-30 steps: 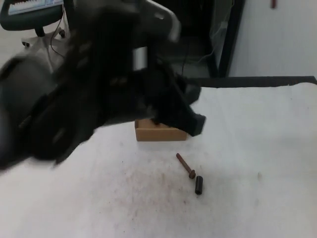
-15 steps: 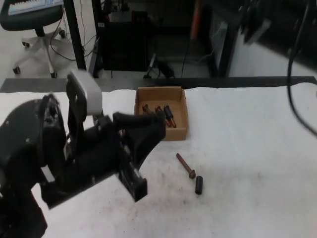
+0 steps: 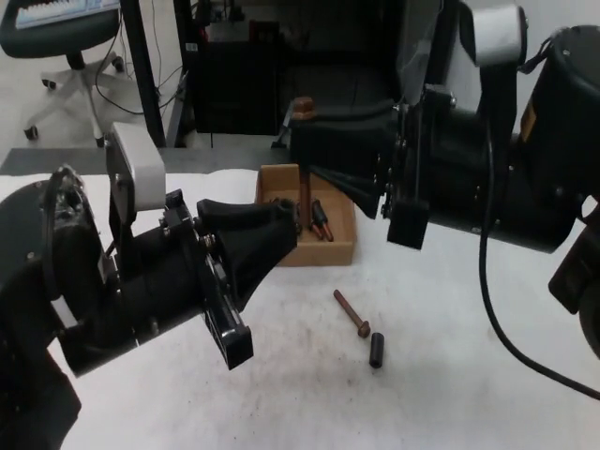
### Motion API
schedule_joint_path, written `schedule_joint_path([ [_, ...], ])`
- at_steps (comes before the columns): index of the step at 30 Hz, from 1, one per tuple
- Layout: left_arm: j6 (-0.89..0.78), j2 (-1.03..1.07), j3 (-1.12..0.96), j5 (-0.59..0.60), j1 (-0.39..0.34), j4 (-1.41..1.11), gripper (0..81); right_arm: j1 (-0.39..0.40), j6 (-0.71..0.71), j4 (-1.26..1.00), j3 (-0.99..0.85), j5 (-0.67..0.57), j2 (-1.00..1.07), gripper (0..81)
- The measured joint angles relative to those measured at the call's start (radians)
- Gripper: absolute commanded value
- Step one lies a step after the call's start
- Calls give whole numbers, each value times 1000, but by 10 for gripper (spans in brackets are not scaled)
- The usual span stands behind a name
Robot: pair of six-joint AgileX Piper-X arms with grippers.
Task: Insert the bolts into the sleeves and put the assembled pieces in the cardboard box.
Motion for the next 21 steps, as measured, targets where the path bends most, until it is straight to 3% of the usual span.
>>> schedule_joint_path([
  [10, -3, 0, 0, 40, 0, 0, 2, 11, -23, -140, 0, 68, 38, 9],
  [21, -52, 0, 0, 40, 0, -59, 2, 11, -44, -150, 0, 171, 41, 9],
])
